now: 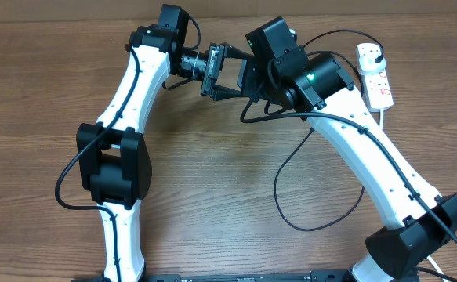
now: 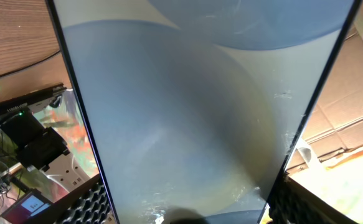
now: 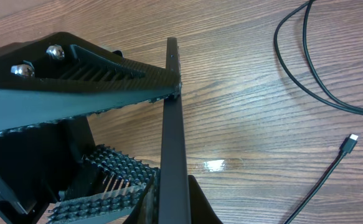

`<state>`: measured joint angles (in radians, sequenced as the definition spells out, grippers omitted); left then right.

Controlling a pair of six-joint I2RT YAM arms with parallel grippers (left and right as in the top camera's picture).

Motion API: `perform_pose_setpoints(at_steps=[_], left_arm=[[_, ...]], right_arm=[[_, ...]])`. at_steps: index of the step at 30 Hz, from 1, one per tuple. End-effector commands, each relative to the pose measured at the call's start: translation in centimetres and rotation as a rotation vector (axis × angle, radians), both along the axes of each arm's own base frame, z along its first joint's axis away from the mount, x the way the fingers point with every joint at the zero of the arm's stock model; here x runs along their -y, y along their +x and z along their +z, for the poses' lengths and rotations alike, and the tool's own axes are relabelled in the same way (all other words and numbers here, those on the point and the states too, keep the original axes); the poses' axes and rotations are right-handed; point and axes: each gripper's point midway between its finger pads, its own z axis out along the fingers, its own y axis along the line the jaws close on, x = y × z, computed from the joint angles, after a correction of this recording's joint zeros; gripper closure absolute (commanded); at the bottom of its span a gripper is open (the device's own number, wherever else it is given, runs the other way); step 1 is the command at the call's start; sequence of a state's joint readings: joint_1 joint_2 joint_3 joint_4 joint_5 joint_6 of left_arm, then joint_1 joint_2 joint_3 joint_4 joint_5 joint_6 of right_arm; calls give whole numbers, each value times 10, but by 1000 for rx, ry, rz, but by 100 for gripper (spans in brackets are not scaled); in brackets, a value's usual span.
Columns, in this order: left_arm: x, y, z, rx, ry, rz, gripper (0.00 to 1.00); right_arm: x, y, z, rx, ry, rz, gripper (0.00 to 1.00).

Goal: Plug charger to phone and switch on socket

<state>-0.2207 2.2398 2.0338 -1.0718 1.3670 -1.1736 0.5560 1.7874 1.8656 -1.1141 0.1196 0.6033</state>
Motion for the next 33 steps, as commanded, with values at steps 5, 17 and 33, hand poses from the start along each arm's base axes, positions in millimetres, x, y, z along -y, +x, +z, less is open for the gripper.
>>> perform_pose_setpoints(at_steps=[5,17,33], left_arm=[[-6,12,12,138,50,38,16],[-48,44,-16,492,212,64,0],[-118,-23,90,1021,696,11,0]], right_arm=[[-4,-1,0,-2,7,19,96],[29,19,2,28,-22,-77,96],[63,32,0,-39,93,-127,96]])
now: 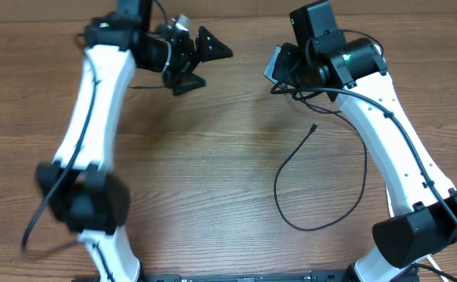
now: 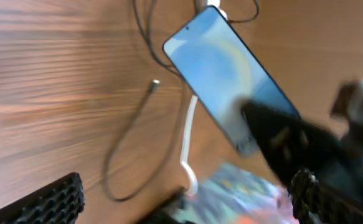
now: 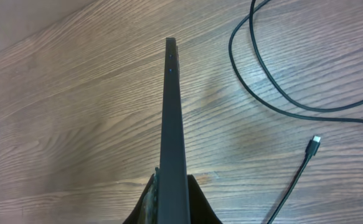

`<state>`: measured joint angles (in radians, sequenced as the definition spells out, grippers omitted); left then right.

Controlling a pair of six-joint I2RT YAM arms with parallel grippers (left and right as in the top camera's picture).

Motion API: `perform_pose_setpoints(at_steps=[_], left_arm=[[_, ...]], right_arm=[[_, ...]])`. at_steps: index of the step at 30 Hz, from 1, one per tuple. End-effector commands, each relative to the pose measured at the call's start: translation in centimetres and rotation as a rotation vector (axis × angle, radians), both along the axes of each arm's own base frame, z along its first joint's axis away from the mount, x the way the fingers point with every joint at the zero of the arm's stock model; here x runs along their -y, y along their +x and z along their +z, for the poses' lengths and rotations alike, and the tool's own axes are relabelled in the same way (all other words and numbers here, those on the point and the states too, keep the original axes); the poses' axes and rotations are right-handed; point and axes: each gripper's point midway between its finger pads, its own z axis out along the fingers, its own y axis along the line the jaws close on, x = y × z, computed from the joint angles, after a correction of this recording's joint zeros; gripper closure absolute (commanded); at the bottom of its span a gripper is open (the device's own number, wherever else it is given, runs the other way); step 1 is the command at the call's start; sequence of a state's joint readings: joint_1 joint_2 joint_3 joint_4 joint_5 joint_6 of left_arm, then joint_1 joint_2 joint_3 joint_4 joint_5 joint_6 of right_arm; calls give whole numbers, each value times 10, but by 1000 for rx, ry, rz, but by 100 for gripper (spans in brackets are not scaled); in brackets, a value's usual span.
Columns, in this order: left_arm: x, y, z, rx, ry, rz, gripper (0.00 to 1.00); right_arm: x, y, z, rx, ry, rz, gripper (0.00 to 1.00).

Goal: Plug charger to phone and switch on socket

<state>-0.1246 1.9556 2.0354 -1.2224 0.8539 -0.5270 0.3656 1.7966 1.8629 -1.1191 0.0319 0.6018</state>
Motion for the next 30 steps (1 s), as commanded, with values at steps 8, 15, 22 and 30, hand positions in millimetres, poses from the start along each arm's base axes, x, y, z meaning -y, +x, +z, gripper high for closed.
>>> perform_pose_setpoints(at_steps=[8,15,22,30], left_arm=[[-80,-105,106,362,429,162,0],[-114,-176,121,379,558,240,0],[-121,-201,112,349,574,249,0],[-122,-218,81,286,554,292,0]], right_arm=[[-2,2,7,12,44,15,96],[-5,1,7,7,58,25,96],[-25,-1,13,3,155,90,96],[-48,-5,23,-3,274,165,96]])
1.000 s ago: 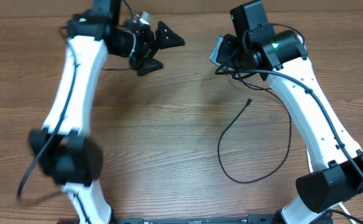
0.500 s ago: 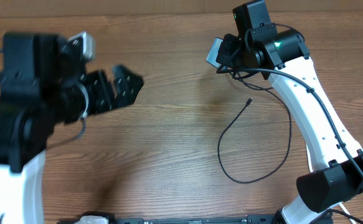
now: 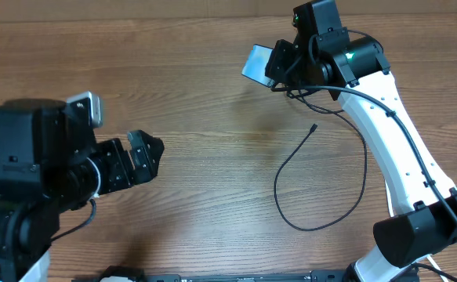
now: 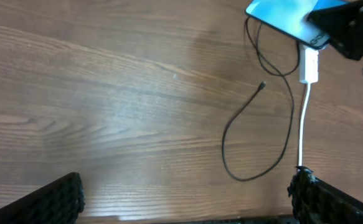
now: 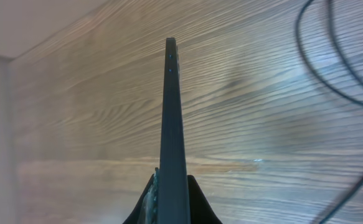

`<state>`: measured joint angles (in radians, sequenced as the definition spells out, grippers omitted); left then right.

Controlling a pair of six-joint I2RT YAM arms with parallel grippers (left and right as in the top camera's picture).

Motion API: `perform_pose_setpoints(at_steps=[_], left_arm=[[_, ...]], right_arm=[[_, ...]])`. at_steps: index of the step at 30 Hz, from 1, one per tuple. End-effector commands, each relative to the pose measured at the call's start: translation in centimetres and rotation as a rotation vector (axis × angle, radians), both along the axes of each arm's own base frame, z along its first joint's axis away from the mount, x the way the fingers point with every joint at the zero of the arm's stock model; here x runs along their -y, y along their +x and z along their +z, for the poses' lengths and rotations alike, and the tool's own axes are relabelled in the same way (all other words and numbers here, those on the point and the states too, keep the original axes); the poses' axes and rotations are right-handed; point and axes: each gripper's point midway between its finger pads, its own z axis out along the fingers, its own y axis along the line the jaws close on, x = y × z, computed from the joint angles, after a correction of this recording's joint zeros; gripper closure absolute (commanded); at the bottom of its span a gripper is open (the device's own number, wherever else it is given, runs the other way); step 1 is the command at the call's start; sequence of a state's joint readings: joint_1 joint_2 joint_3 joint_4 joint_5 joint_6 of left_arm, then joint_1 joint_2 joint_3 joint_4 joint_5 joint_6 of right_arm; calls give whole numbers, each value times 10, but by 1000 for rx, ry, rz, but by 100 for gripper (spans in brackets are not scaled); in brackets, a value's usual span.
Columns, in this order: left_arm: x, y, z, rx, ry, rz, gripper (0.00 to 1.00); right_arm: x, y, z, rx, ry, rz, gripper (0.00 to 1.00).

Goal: Plug charger to phone and switch on socket

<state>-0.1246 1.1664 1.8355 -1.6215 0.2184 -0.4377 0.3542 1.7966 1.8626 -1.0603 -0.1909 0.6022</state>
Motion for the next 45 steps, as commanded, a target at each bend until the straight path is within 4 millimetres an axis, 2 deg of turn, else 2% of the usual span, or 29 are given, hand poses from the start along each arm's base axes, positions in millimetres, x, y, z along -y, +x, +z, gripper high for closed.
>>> perform_pose_setpoints(at_steps=[1,4,7,10,13,18,20,25,30,36,42,45], left_arm=[[-2,-5,-13,-2,-27,57,0],[1,6,-23,3,-79,112,2],[8,26,-29,25,-144,141,5],[22,49,-31,53,-227,127,5],[33,76,-32,66,-306,130,0],[46,114,-49,-6,-402,191,0],[60,129,-56,-39,-454,149,0],[90,146,-65,-145,-611,65,0],[105,164,-67,-213,-737,79,4],[111,178,-52,-138,-782,19,4],[111,189,-40,-135,-851,83,6],[108,194,-40,-153,-878,159,11]], right_arm=[[-17,-3,14,7,101,58,96],[-28,-6,21,-9,181,74,96],[-40,-10,28,-32,256,101,96],[-50,-17,34,-49,317,147,96],[-57,-23,39,-86,377,164,96],[-66,-25,50,-111,460,169,96],[-72,-26,57,-124,509,176,96],[-84,-30,77,-153,628,212,96],[-82,-26,84,-216,695,143,96],[-70,-23,91,-275,764,107,96],[-64,-19,91,-338,799,36,96],[-66,-21,91,-401,826,-16,96]])
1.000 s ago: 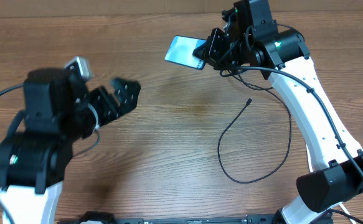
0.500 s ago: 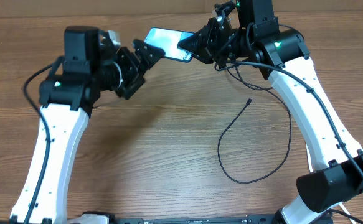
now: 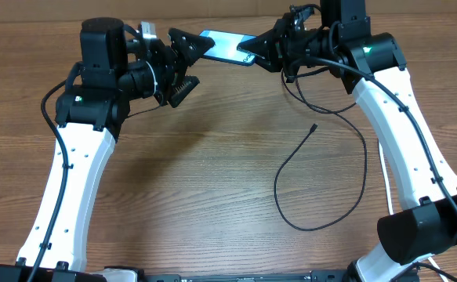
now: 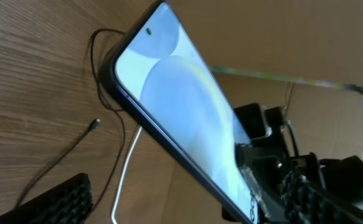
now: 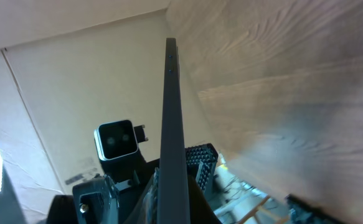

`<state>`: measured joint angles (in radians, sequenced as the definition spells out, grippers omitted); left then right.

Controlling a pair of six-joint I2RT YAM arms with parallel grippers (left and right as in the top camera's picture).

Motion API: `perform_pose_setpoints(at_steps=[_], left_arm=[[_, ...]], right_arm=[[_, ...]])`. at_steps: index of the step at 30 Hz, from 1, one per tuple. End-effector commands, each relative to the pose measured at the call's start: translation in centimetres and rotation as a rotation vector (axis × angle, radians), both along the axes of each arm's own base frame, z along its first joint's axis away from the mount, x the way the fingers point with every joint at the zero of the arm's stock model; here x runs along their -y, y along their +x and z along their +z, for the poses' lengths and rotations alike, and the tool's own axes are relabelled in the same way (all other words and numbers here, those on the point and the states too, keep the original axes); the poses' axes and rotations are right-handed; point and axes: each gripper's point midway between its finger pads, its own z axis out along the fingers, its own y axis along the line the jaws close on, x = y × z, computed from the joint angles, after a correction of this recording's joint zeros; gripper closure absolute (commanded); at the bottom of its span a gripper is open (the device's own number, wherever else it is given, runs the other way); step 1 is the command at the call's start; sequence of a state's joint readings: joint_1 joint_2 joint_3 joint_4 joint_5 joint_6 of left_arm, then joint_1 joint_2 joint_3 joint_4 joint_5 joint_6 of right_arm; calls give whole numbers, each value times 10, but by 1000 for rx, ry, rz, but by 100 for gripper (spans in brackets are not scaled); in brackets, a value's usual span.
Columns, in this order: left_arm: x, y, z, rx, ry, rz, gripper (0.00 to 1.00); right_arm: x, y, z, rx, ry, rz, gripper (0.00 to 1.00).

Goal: Plug charger to phone and switch on socket

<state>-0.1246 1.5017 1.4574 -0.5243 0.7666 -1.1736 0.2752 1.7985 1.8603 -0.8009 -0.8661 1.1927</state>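
Observation:
The phone (image 3: 222, 42), its screen lit blue, is held in the air at the table's back by my right gripper (image 3: 257, 50), which is shut on its right end. In the right wrist view the phone (image 5: 170, 112) stands edge-on between the jaws. My left gripper (image 3: 187, 63) is open and faces the phone's free left end, its fingers (image 5: 203, 159) close beside it. The left wrist view shows the phone (image 4: 181, 106) slanting across. The black charger cable (image 3: 291, 168) lies loose on the table, its connector (image 3: 313, 128) free. The socket is hidden.
A white cable (image 3: 383, 176) runs along the table's right side under my right arm. The black cable loops across the right half of the wooden table (image 3: 197, 180). A cardboard wall (image 4: 262, 37) stands behind the table.
My left arm was low at the table's front left; now its open gripper is up at the back beside the phone. The right gripper has swung the phone leftward and flatter.
At first both grippers were at the phone, the left one's fingers around it and the right one shut on it. Then the left stood open and apart at the back left, later far off at the front left. Now it is at the phone's free end again.

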Motion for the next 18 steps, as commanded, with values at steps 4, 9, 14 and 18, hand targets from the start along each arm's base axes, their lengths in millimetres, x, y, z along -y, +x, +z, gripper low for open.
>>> perform_pose_setpoints(at_steps=[4,9,14,18], left_arm=[[-6,8,-4,-148,-78,145,19],[-10,14,-3,-169,-100,199,24],[-8,14,-2,-225,-147,227,31],[-4,12,-2,-280,-187,247,36]], right_arm=[[-11,-12,14,-160,90,-15,96],[-15,-16,15,-202,107,-11,96],[-17,-17,15,-201,105,-7,96],[-18,-18,15,-209,107,-5,96]])
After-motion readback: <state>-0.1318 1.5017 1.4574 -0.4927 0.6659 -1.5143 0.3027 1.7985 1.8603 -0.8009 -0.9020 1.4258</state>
